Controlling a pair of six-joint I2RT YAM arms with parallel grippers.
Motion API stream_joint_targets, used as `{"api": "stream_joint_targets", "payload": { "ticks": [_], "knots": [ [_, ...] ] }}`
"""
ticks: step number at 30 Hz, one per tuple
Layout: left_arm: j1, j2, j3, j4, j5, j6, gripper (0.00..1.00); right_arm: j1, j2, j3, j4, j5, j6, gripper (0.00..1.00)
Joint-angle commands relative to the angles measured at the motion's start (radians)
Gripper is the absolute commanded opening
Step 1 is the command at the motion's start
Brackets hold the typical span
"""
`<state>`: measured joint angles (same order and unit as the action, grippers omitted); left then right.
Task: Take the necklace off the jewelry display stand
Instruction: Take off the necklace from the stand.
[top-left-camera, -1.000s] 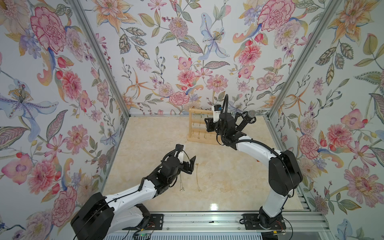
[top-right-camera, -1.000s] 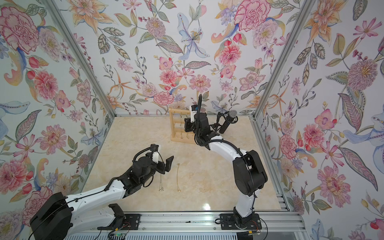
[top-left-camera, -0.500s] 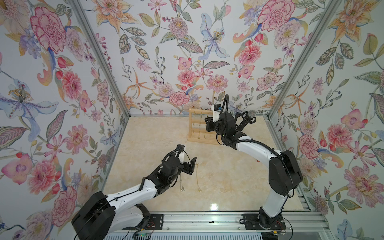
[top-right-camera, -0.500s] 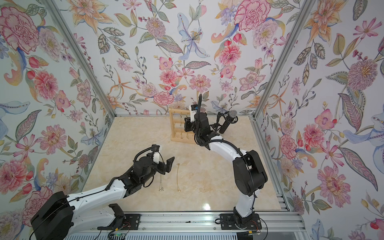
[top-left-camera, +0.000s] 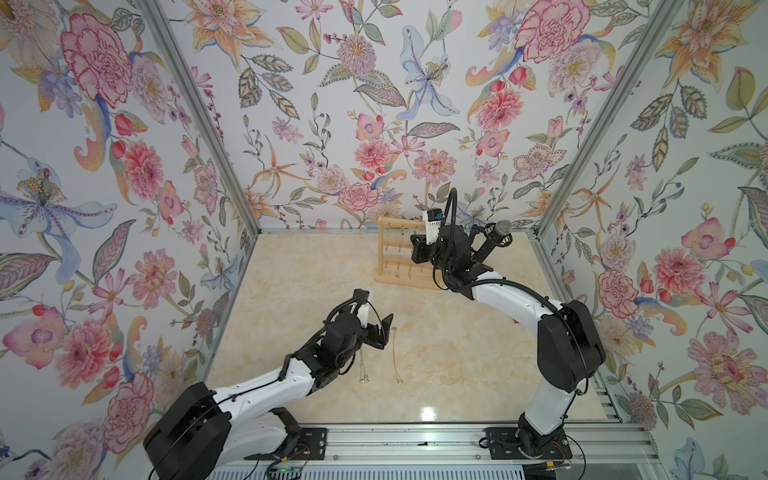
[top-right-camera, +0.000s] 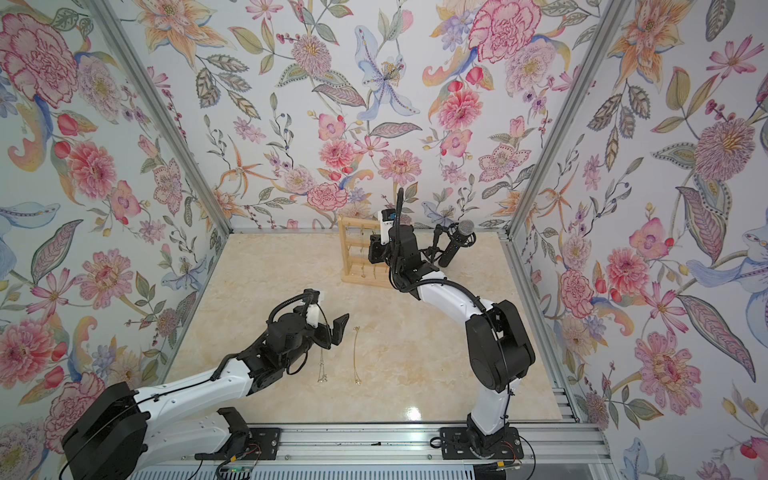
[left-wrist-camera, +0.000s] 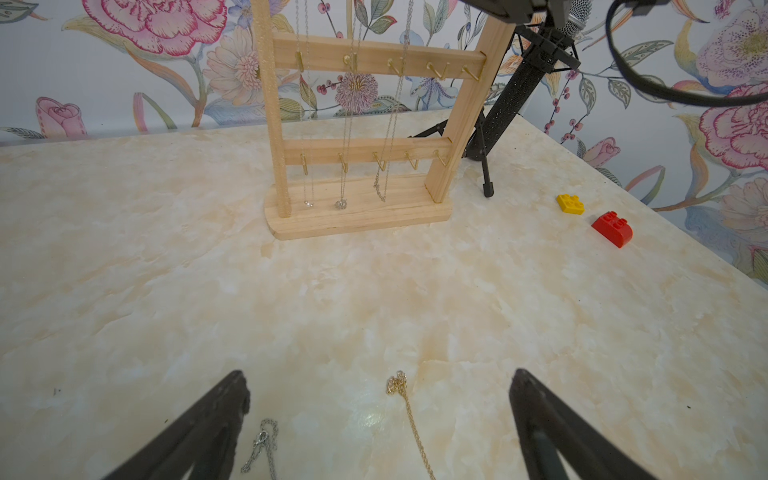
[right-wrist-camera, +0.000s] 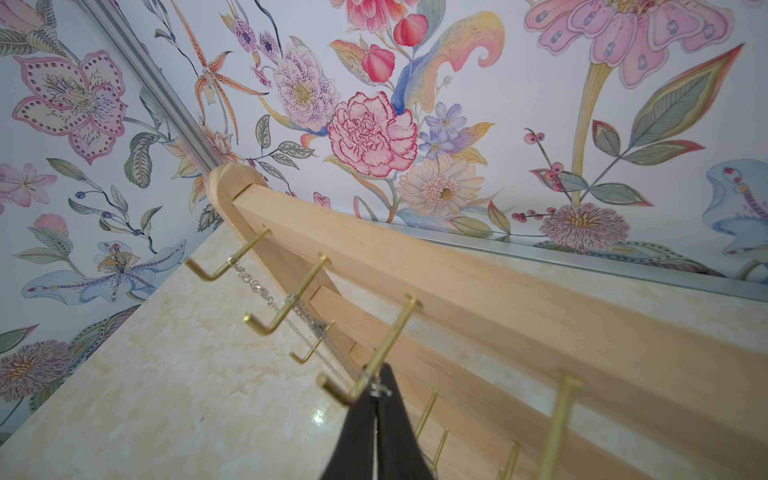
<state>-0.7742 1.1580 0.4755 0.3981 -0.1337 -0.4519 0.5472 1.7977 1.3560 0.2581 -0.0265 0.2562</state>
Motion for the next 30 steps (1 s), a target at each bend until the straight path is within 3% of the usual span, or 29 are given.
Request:
{"api": "stream_joint_targets", "payload": {
  "ticks": [1,30],
  "knots": [
    [0.007,0.011,0.007,0.012,0.012,0.019,0.99,-0.003,-0.012,0.033,0.010,-0.016,-0.022,0.04],
    [0.007,0.017,0.012,0.008,0.015,0.019,0.99,-0.017,-0.041,0.072,-0.024,-0.115,-0.026,0.00]
  ]
}}
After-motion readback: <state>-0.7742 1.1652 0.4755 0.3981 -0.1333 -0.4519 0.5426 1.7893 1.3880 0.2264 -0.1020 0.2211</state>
